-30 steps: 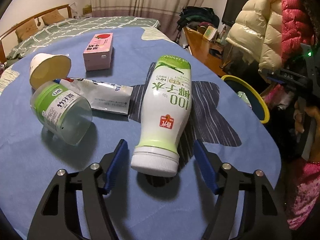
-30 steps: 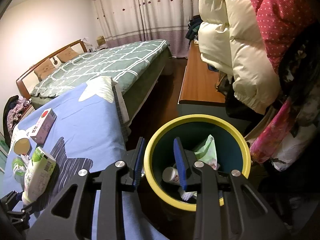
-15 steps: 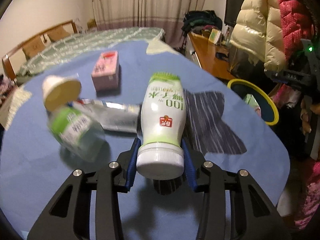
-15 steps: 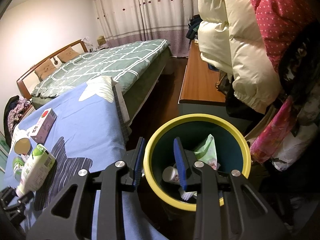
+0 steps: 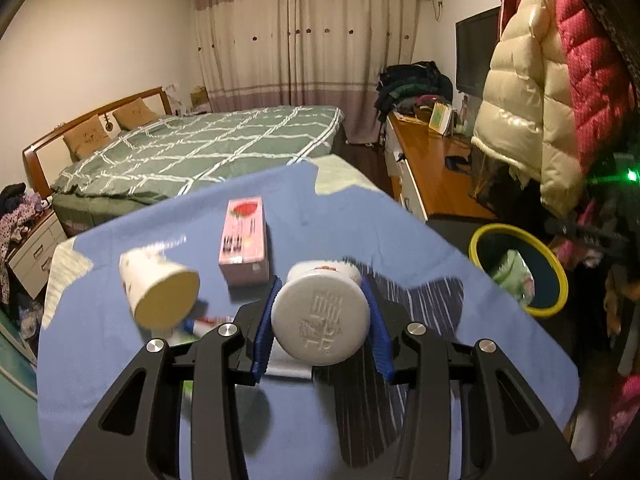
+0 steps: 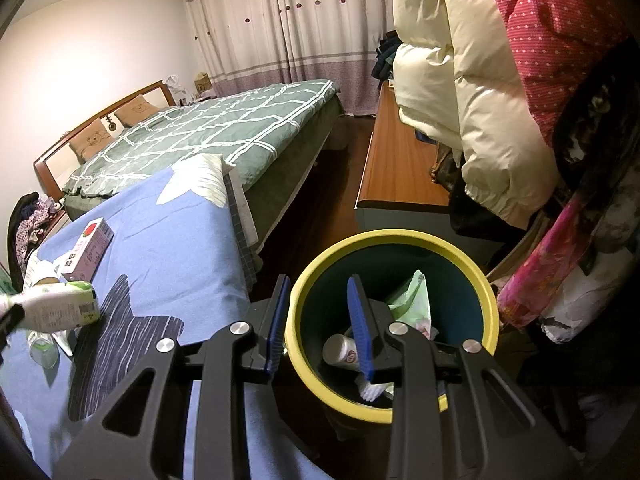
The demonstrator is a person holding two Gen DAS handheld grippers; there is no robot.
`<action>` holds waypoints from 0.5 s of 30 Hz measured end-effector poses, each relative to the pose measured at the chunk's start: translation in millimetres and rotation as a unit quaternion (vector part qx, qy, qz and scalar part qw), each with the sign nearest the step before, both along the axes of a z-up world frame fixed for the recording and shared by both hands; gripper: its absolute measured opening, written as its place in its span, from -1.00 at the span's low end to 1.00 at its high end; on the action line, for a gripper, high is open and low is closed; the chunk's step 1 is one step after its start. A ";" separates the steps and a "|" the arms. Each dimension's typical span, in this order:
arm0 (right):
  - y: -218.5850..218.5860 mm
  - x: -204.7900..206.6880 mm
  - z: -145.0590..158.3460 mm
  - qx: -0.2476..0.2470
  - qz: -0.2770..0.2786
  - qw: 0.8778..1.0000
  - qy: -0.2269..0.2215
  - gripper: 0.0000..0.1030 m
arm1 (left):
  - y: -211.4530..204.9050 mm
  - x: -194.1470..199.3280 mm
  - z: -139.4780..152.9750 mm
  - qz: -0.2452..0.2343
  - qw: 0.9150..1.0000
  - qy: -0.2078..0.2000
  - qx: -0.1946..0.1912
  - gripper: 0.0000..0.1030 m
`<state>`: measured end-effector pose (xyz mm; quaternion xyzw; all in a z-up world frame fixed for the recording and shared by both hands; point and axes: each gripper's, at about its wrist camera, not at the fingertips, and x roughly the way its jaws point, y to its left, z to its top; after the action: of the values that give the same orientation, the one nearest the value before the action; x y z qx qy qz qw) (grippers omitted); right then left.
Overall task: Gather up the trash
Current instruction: 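Carry the drink bottle over the bin and open the left gripper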
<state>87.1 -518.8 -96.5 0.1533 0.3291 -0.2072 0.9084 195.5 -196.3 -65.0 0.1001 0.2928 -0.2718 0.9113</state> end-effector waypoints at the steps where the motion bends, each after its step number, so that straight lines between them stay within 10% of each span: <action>1: -0.3 -0.1 0.0 0.000 0.000 1.000 0.000 -0.45 | -3.8 3.8 1.6 0.001 1.000 -0.001 -0.001 -0.21; 15: -5.7 -1.0 -3.2 0.004 0.011 1.000 0.002 -0.45 | -57.4 63.9 22.3 0.019 1.000 -0.018 -0.013 -0.21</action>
<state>86.1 -524.5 -99.7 0.1529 0.3329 -0.1962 0.9096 259.3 -253.7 -42.7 0.0878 0.2746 -0.2563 0.9226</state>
